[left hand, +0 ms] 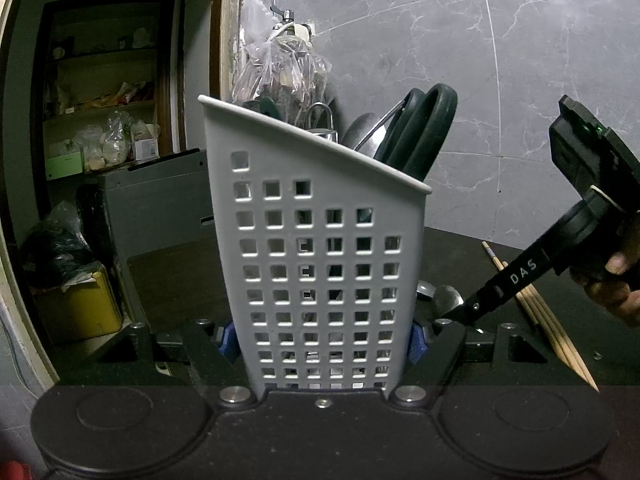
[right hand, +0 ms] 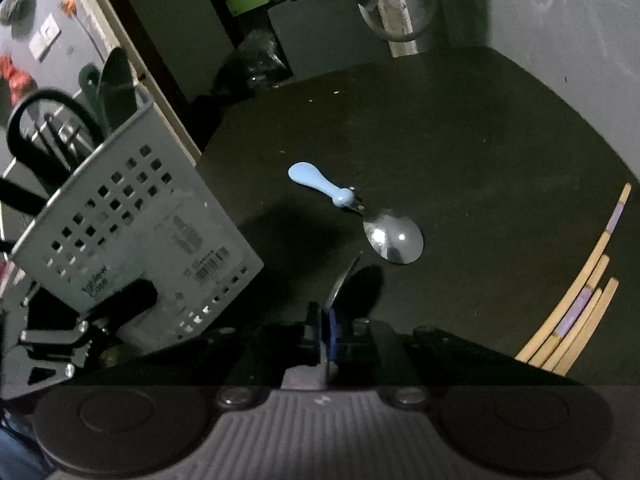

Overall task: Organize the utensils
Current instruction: 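Raise the spoon above the basket rim with the right tool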

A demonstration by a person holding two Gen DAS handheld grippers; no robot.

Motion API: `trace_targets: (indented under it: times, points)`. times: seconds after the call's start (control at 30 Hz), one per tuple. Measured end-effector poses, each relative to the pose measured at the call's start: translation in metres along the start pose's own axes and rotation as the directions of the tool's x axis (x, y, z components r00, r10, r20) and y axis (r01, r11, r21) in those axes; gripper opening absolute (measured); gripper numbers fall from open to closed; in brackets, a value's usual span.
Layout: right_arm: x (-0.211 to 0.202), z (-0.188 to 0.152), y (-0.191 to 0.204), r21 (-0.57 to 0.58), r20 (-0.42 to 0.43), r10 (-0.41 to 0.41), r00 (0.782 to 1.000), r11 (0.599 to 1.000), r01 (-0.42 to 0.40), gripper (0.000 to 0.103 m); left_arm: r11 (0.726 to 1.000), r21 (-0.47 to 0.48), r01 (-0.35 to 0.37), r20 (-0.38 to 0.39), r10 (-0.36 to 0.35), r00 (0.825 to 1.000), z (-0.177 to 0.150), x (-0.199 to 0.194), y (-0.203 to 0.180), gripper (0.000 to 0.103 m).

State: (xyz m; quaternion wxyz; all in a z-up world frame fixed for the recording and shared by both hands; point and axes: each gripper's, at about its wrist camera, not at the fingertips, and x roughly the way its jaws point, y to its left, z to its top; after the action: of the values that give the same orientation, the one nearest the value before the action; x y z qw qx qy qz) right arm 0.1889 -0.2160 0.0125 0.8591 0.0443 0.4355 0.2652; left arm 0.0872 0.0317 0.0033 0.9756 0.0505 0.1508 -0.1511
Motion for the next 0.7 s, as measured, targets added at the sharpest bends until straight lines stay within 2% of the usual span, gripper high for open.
trace_targets:
  times: [0.13, 0.43, 0.57, 0.7]
  points:
    - [0.001, -0.003, 0.012, -0.066, 0.005, -0.062, 0.998, 0.996, 0.062, 0.004, 1.0, 0.0, 0.0, 0.0, 0.0, 1.0, 0.0, 0.0, 0.0, 0.076]
    - [0.006, 0.004, 0.007, -0.039, 0.008, -0.05, 0.999, 0.998, 0.05, 0.004, 1.0, 0.0, 0.0, 0.0, 0.0, 1.0, 0.0, 0.0, 0.0, 0.076]
    - [-0.001, -0.004, -0.001, 0.015, 0.062, -0.019, 0.998, 1.0, 0.018, 0.004, 1.0, 0.0, 0.0, 0.0, 0.0, 1.0, 0.0, 0.0, 0.0, 0.076]
    - [-0.019, -0.008, -0.006, 0.053, 0.177, 0.006, 0.984, 0.998, -0.015, 0.004, 1.0, 0.0, 0.0, -0.001, 0.0, 1.0, 0.0, 0.0, 0.0, 0.076]
